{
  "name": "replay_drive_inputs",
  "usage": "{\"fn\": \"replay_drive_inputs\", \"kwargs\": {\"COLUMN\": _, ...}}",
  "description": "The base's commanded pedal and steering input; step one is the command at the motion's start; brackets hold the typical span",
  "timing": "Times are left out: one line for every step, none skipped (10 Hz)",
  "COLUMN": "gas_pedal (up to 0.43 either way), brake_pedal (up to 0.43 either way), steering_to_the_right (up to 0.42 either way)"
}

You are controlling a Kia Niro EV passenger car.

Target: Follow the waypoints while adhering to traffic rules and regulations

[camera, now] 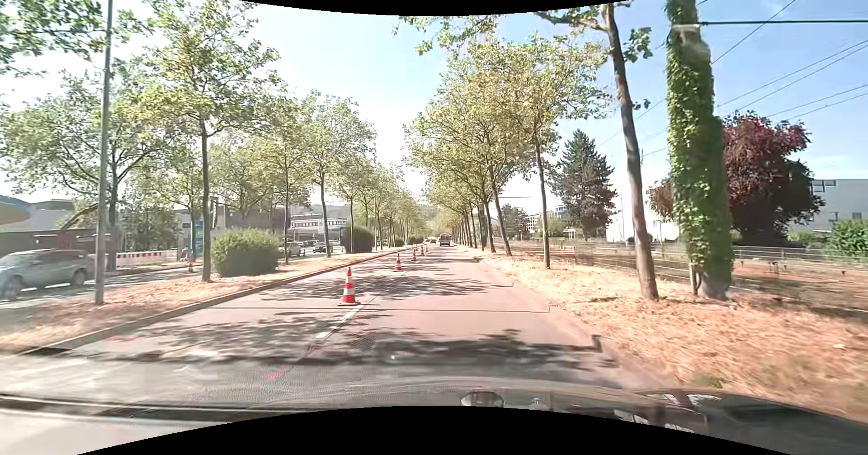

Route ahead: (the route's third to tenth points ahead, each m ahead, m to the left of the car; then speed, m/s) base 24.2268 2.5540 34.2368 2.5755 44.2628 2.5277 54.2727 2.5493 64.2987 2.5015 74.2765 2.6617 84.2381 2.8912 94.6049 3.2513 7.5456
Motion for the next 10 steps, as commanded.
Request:
{"fn": "replay_drive_inputs", "kwargs": {"gas_pedal": 0.067, "brake_pedal": 0.0, "steering_to_the_right": -0.002}}
{"fn": "replay_drive_inputs", "kwargs": {"gas_pedal": 0.067, "brake_pedal": 0.0, "steering_to_the_right": -0.002}}
{"fn": "replay_drive_inputs", "kwargs": {"gas_pedal": 0.067, "brake_pedal": 0.0, "steering_to_the_right": -0.002}}
{"fn": "replay_drive_inputs", "kwargs": {"gas_pedal": 0.067, "brake_pedal": 0.0, "steering_to_the_right": -0.002}}
{"fn": "replay_drive_inputs", "kwargs": {"gas_pedal": 0.067, "brake_pedal": 0.0, "steering_to_the_right": -0.002}}
{"fn": "replay_drive_inputs", "kwargs": {"gas_pedal": 0.067, "brake_pedal": 0.0, "steering_to_the_right": -0.001}}
{"fn": "replay_drive_inputs", "kwargs": {"gas_pedal": 0.067, "brake_pedal": 0.0, "steering_to_the_right": -0.001}}
{"fn": "replay_drive_inputs", "kwargs": {"gas_pedal": 0.067, "brake_pedal": 0.0, "steering_to_the_right": -0.001}}
{"fn": "replay_drive_inputs", "kwargs": {"gas_pedal": 0.067, "brake_pedal": 0.0, "steering_to_the_right": -0.001}}
{"fn": "replay_drive_inputs", "kwargs": {"gas_pedal": 0.067, "brake_pedal": 0.0, "steering_to_the_right": -0.002}}
